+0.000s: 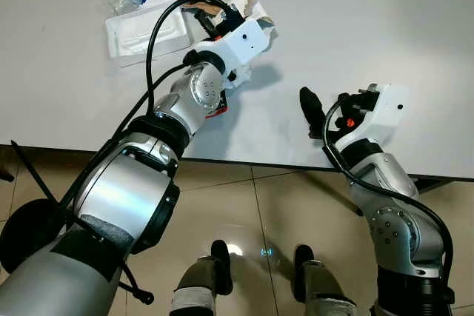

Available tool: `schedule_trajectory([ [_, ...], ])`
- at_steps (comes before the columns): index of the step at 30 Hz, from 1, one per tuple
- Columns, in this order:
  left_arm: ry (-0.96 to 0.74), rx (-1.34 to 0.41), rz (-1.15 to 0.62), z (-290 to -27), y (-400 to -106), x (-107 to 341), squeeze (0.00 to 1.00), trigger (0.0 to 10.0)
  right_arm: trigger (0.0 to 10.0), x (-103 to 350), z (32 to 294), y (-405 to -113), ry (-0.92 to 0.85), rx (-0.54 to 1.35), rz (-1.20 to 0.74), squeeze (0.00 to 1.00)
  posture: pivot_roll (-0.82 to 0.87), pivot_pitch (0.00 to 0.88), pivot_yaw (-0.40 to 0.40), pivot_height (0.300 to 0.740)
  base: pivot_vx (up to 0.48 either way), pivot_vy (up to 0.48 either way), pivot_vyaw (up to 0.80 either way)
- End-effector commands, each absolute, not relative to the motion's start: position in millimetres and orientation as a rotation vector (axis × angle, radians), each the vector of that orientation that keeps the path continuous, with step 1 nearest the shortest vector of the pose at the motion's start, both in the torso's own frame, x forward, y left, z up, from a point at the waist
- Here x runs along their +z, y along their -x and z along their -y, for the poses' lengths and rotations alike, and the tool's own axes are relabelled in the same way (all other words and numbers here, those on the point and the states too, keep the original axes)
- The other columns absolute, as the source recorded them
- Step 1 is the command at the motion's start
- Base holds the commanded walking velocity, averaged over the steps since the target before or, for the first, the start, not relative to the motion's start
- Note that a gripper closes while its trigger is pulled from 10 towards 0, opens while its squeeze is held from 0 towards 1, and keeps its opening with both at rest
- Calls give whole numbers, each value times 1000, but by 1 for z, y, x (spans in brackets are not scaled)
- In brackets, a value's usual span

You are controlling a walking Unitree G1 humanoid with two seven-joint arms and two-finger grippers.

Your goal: Picking trash to rubbish bin

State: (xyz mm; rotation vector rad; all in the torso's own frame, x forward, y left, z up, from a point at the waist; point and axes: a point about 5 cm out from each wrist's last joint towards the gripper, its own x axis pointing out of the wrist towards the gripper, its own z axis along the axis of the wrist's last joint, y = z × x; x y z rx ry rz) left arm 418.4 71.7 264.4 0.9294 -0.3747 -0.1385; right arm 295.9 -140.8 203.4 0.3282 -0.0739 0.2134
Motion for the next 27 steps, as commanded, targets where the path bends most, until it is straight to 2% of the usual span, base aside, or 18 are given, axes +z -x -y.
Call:
schedule_trajectory([
  [1, -950, -127, 371, -75, -419, 265, 0, 0, 10000, 188, 143, -295, -336, 191, -2, 0, -93, 388, 140, 740, 0, 0, 0],
  [18, -940, -140, 365, -73, -419, 264, 0, 0, 10000, 187, 142, -295, -336, 193, -1, 0, -92, 380, 142, 740, 0, 0, 0],
  [19, -821, -162, 313, -74, -419, 260, 0, 0, 10000, 187, 142, -295, -335, 194, -2, 0, -92, 377, 141, 740, 0, 0, 0],
  [20, -748, -167, 288, -75, -420, 260, 0, 8471, 10000, 187, 142, -296, -335, 195, -2, 0, -92, 378, 141, 740, 0, 0, 0],
  [21, -748, -167, 288, -75, -420, 260, 0, 8471, 10000, 187, 142, -296, -335, 195, -2, 0, -92, 378, 141, 740, 0, 0, 0],
  [22, -669, -170, 264, -76, -421, 261, 0, 10000, 10000, 187, 142, -296, -334, 195, -2, 0, -94, 376, 141, 740, 0, 0, 0],
  [27, -611, -156, 282, -78, -422, 275, 0, 10000, 10000, 187, 142, -296, -333, 196, -2, 0, -94, 374, 142, 740, 0, 0, 0],
])
